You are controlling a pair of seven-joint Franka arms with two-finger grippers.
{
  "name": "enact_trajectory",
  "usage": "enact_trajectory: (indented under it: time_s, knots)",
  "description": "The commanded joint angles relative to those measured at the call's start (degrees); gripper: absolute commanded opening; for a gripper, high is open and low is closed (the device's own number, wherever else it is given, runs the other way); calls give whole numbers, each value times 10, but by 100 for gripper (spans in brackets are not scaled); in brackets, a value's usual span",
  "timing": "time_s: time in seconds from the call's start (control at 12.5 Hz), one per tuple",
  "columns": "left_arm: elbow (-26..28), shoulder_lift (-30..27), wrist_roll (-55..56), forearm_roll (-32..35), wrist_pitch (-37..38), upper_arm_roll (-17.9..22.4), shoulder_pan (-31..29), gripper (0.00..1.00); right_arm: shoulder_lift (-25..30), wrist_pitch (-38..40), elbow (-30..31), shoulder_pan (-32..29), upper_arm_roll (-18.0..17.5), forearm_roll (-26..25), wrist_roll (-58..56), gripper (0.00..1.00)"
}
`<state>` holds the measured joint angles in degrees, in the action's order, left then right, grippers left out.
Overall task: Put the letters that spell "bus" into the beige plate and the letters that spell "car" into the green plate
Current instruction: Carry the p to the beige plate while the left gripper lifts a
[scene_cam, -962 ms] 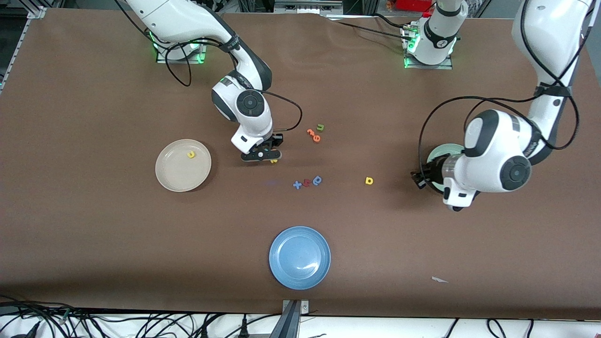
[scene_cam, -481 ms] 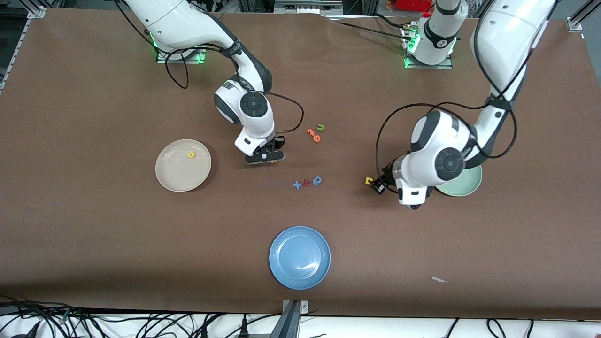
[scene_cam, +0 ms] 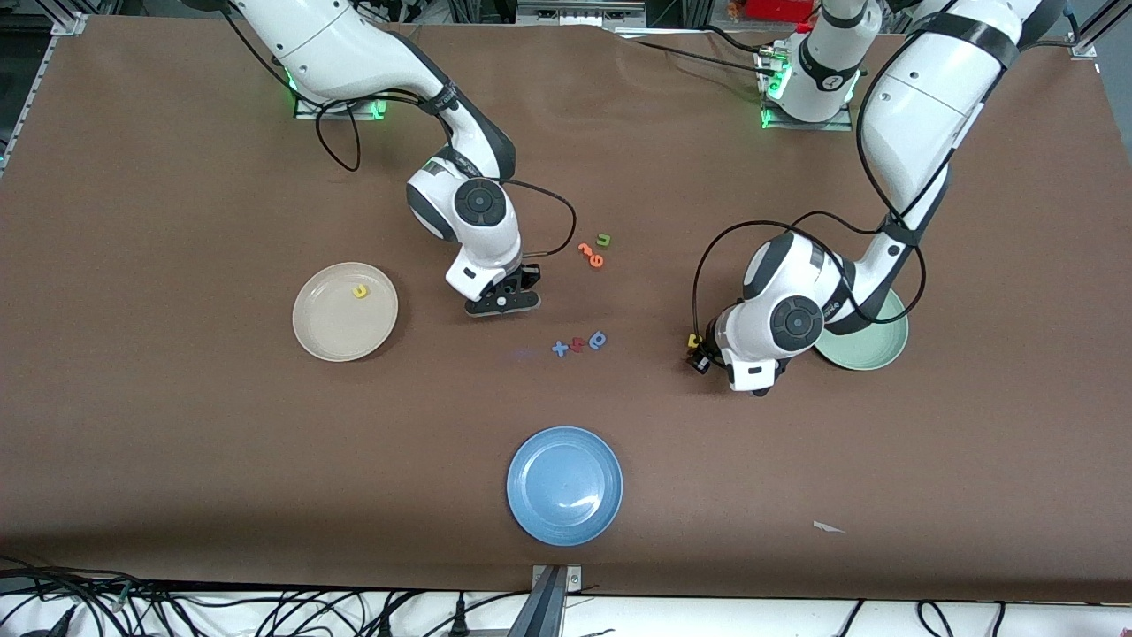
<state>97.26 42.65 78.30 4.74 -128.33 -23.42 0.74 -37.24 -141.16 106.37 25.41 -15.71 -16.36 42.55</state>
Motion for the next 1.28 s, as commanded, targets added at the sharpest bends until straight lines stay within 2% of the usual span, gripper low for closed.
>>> enact_trajectory:
  time_s: [0.0, 0.32, 0.4, 0.56, 0.64, 0.8, 0.88, 1.04, 1.12, 1.2]
  knots:
    - [-6, 10, 36, 18, -10, 3, 15, 70, -7, 3, -13, 1, -2, -13, 2, 6]
    - [4, 16, 47, 18, -10, 4, 23, 68, 31, 63, -14, -5, -2, -10, 0, 6]
    - [8, 16, 47, 18, -10, 5, 23, 55, 44, 77, -13, -7, -1, -10, -2, 6]
    - [8, 15, 47, 18, -10, 5, 19, 19, 63, 108, -13, -23, 3, -10, -34, 6]
    - [8, 14, 47, 18, -10, 5, 18, 8, 74, 133, -12, -30, 16, -10, -73, 6]
    - [8, 14, 46, 18, -10, 5, 18, 8, 93, 166, 1, -32, 54, -9, -150, 6]
    - [8, 14, 46, 18, -10, 5, 18, 17, 103, 161, 17, -32, 81, -9, -179, 6]
    - [8, 14, 47, 18, -10, 5, 18, 21, 112, 156, 28, -33, 135, -6, -282, 6]
    - [8, 13, 46, 18, -9, 5, 17, 30, 112, 155, 28, -35, 157, -3, -327, 6]
    - [8, 13, 47, 18, -8, 5, 15, 41, 111, 150, 32, -47, 162, -3, -349, 7]
